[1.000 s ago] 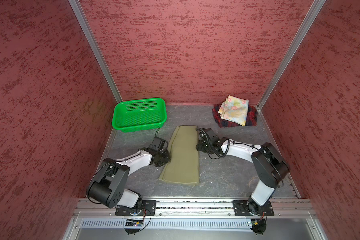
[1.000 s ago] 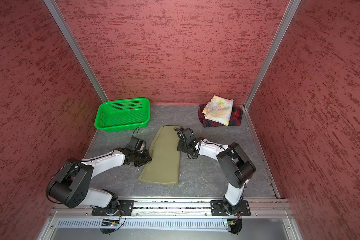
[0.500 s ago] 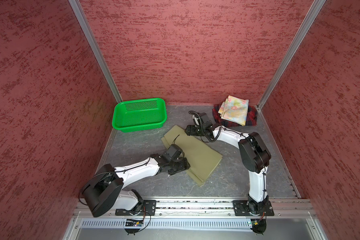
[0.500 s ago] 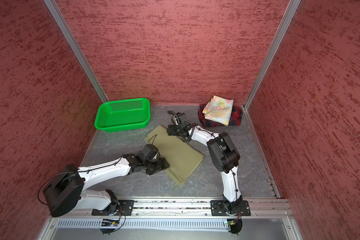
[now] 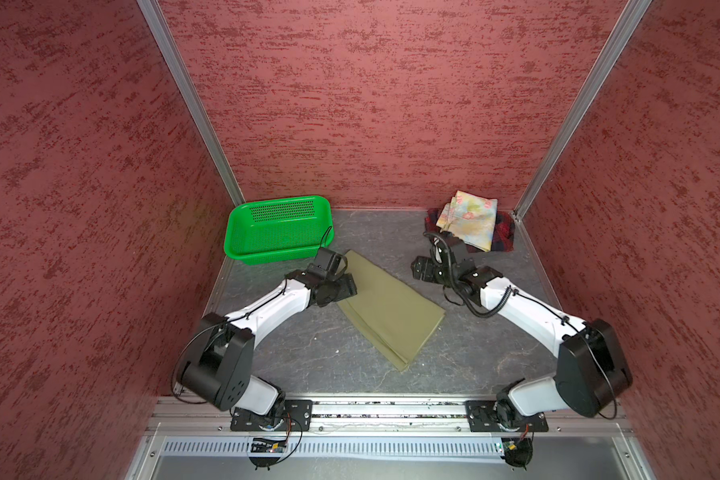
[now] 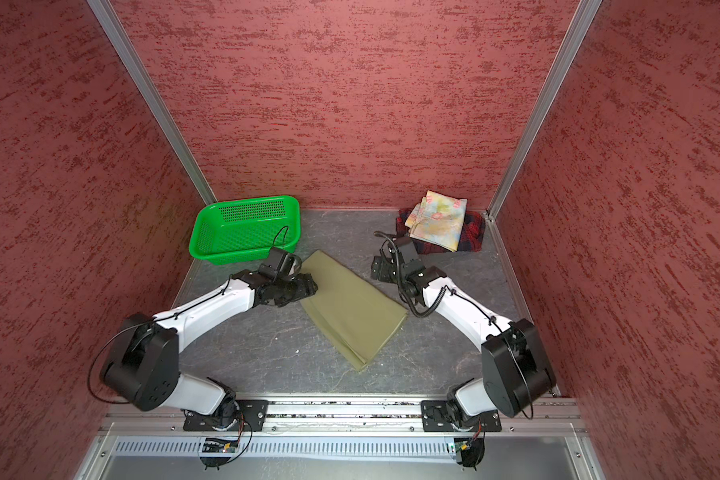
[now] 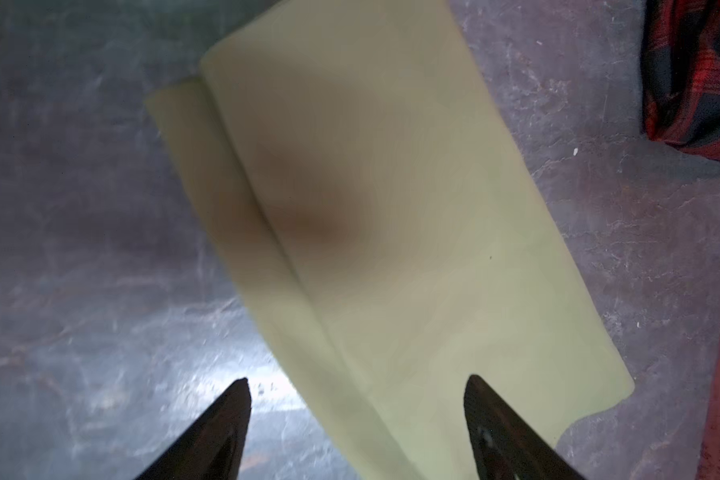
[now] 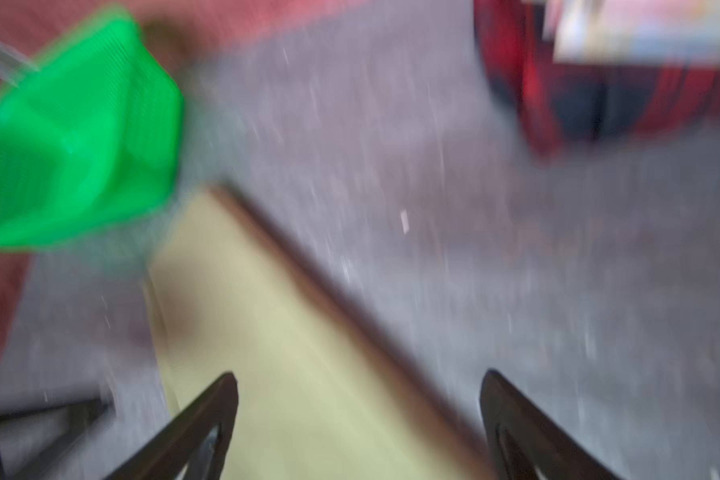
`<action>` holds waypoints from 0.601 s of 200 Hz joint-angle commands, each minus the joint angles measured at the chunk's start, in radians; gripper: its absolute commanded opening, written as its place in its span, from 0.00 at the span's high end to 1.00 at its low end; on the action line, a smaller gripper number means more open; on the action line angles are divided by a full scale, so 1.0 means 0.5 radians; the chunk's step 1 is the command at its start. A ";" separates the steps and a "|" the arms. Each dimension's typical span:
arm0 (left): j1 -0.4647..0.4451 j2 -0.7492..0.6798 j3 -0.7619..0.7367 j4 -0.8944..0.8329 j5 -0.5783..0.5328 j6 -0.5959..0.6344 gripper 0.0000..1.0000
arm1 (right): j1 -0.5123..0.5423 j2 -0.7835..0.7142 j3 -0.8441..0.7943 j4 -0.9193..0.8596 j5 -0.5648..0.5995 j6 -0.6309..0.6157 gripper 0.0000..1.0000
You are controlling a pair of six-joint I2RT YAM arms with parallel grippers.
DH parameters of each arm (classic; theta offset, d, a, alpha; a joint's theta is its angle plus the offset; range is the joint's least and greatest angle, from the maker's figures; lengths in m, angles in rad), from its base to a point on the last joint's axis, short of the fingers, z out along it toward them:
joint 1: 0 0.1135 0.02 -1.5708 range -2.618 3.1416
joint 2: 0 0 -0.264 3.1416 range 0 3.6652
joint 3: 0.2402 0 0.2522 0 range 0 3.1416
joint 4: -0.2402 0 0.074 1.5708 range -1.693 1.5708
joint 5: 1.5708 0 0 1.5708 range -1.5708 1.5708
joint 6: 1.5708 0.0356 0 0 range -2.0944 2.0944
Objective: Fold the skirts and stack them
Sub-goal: 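Regrasp the folded olive skirt's ends with both grippers and straighten it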
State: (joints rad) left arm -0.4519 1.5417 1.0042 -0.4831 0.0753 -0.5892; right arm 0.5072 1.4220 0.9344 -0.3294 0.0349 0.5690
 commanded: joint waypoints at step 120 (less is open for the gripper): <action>-0.044 0.687 0.425 -0.258 -0.201 0.347 0.29 | 0.147 0.473 -0.129 0.024 0.105 0.320 0.08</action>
State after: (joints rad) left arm -0.4725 1.9057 1.2530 -0.5732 -0.0494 -0.3950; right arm 0.5915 1.5887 0.8211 -0.3386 0.0502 0.7383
